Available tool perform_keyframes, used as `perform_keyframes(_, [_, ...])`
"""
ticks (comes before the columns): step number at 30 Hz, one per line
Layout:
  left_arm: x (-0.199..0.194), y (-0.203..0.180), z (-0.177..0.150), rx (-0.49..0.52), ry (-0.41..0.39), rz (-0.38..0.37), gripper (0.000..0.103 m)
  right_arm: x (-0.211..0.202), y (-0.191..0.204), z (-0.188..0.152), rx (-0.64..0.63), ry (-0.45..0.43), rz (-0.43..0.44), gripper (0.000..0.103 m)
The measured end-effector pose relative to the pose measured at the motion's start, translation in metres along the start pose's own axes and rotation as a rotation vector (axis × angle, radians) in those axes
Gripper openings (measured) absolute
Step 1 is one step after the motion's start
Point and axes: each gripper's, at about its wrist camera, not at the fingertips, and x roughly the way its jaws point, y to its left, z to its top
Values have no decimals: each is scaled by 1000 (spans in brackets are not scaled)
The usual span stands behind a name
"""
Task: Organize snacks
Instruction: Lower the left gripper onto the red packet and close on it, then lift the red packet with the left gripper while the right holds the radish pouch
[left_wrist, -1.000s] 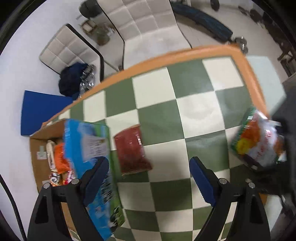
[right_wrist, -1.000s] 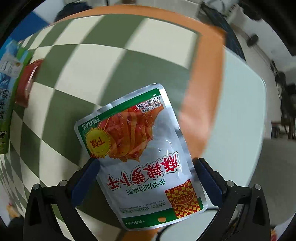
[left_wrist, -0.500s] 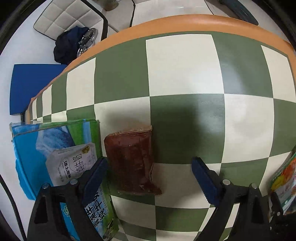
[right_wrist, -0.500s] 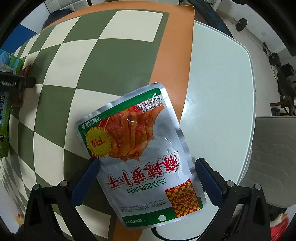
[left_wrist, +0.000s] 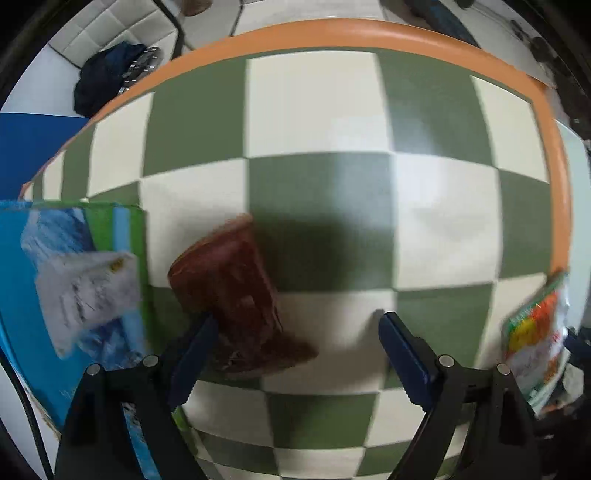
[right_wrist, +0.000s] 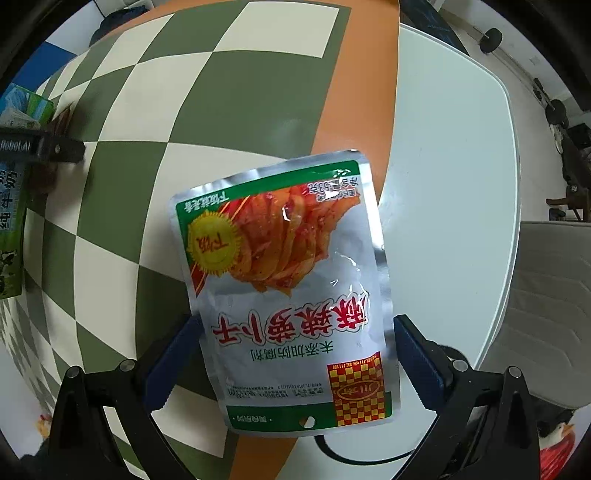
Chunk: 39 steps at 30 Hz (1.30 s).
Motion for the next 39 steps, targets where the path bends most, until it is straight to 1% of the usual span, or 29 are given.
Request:
perform_keyframes(3, [-3, -5, -8, 5, 16, -57, 89, -1, -1, -1, 20, -6, 10, 103])
perform_keyframes(5, [-8, -2, -14, 1, 12, -70, 89, -5, -1, 1, 27, -18, 10, 103])
perform_keyframes(8, [-16, 7, -26, -21, -3, -58, 89, -8, -6, 1, 33, -49, 19, 103])
perform_keyframes(10, [-15, 14, -30, -42, 2, -51, 89, -12, -4, 2, 26, -63, 34, 103])
perform_keyframes(12, [-8, 21, -29, -57, 23, -32, 89, -15, 0, 4, 7, -85, 33, 103])
perform_keyframes(14, [2, 27, -30, -67, 50, -17, 89, -14, 6, 5, -40, -104, 15, 103])
perform_keyframes(16, [13, 31, -27, -69, 74, 3, 89, -10, 12, 8, -80, -89, -15, 103])
perform_keyframes(17, [19, 32, -27, -70, 88, 6, 93, -8, 14, 9, -94, -82, -28, 103])
perform_keyframes(18, [18, 36, -26, -87, 76, -3, 93, -4, 17, 10, -111, -68, -46, 103])
perform_keyframes(20, [20, 40, -24, -102, 82, -29, 92, -1, 20, 10, -137, -50, -55, 103])
perform_keyframes(21, [20, 42, -27, -108, 82, -41, 89, 0, 20, 11, -137, -36, -56, 103])
perform_keyframes(22, [20, 45, -26, -115, 83, -56, 84, 0, 19, 10, -133, -18, -56, 103])
perform_keyframes(23, [21, 55, -28, -129, 82, -90, 78, 1, 17, 9, -125, 3, -57, 103])
perform_keyframes(24, [20, 56, -27, -134, 83, -100, 69, 1, 18, 9, -122, 14, -59, 103])
perform_keyframes(25, [17, 55, -25, -126, 72, -97, 54, 1, 18, 7, -122, 18, -59, 103])
perform_keyframes(26, [14, 50, -24, -111, 65, -93, 44, 1, 18, 4, -128, 20, -58, 103])
perform_keyframes(27, [13, 49, -24, -96, 66, -89, 38, 1, 18, 0, -134, 26, -59, 103])
perform_keyframes(28, [14, 47, -25, -83, 67, -82, 38, 0, 19, -4, -131, 25, -60, 102])
perform_keyframes(30, [13, 50, -26, -74, 60, -81, 37, -2, 17, -11, -119, 17, -67, 99])
perform_keyframes(31, [14, 50, -29, -71, 60, -83, 37, -7, 15, -14, -97, 8, -68, 94])
perform_keyframes(32, [14, 46, -34, -68, 61, -87, 37, -14, 13, -17, -73, -1, -64, 86])
perform_keyframes(33, [15, 46, -39, -59, 58, -87, 37, -20, 8, -22, -40, -15, -57, 80])
perform_keyframes(34, [13, 40, -44, -52, 54, -86, 37, -26, 3, -27, -5, -35, -47, 66])
perform_keyframes(35, [12, 37, -51, -43, 47, -87, 36, -30, -4, -32, 26, -39, -12, 54])
perform_keyframes(36, [13, 36, -56, -40, 45, -92, 36, -31, -11, -36, 57, -30, 47, 51])
perform_keyframes(37, [13, 36, -59, -38, 46, -100, 36, -30, -19, -41, 99, -17, 128, 48])
perform_keyframes(38, [15, 39, -62, -37, 49, -115, 36, -28, -26, -46, 134, -10, 198, 48])
perform_keyframes(39, [17, 28, -54, -38, 52, -126, 36, -26, -35, -51, 179, -6, 265, 49])
